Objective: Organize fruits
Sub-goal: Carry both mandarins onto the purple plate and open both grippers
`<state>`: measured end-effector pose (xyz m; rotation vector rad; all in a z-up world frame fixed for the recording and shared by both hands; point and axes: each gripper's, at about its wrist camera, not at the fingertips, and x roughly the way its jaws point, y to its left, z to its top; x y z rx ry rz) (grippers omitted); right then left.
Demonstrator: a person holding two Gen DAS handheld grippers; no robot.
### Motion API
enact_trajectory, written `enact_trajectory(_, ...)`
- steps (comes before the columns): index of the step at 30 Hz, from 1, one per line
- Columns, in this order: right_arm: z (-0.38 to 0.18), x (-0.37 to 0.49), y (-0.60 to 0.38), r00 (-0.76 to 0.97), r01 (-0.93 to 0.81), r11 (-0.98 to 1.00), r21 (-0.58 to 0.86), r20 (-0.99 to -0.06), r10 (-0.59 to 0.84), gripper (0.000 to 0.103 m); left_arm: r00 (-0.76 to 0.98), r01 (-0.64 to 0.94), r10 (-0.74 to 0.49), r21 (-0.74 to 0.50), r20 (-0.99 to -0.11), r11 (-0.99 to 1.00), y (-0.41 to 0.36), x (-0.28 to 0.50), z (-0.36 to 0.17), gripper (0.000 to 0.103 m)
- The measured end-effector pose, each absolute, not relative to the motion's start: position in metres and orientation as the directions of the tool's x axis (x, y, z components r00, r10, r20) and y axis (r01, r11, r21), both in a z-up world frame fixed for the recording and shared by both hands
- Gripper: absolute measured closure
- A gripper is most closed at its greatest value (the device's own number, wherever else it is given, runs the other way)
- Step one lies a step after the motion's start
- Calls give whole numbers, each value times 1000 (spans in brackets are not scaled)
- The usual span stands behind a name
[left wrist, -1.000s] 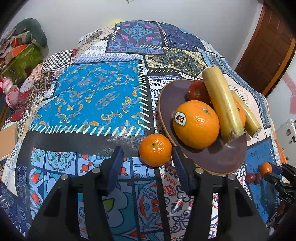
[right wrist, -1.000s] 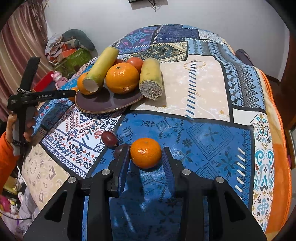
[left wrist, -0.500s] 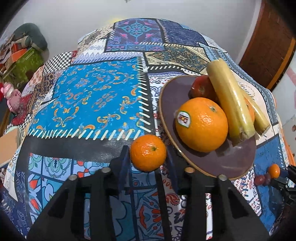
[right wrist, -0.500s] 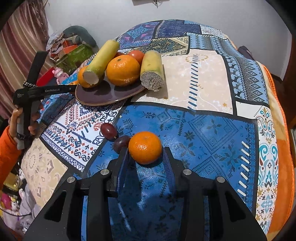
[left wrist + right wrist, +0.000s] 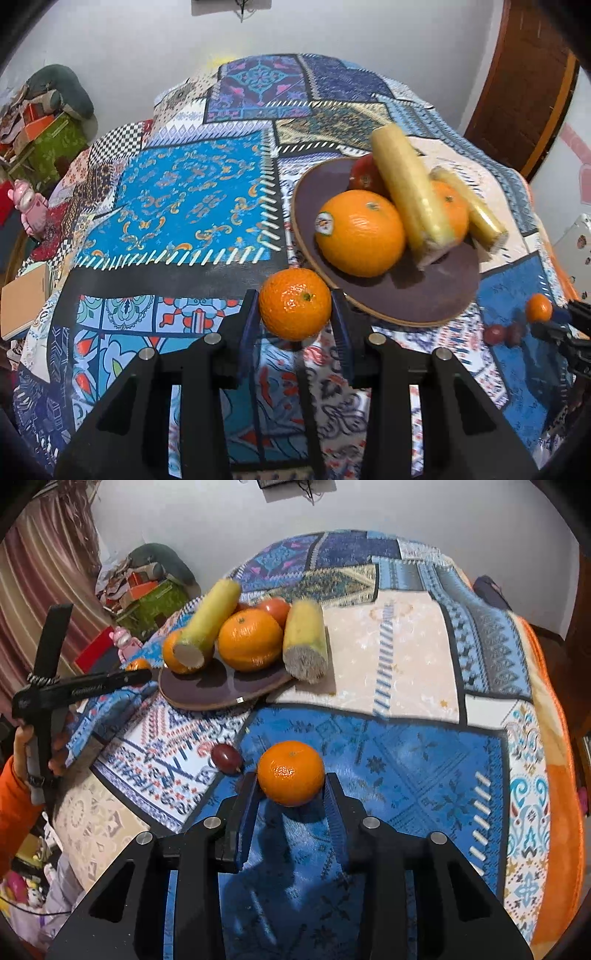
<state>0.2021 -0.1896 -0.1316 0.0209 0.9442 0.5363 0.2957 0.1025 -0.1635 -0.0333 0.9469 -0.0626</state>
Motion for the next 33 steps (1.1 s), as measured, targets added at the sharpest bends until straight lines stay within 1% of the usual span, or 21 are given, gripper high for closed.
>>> enact_trajectory(8,-115,214,-179,500,-452,858,244,-727,470,71,594,101,-119,-73,-795,992,76,285,-147,65)
enact_trajectory(13,-113,225,-167,497,-475,845,244,-718,487,71,582,122,-135,-79,-802,989,63,287,-149,65)
enact_trajectory(23,-126,252,-125,440,-543,808,228,-743,505,71,540,156,-178,-110,-823,982,45,298,-165,65)
enact_trajectory(33,-137,262,-100,394,-578,784,225,-765,509,71,542,164,-179,-106,-821,981,42,306,-168,65)
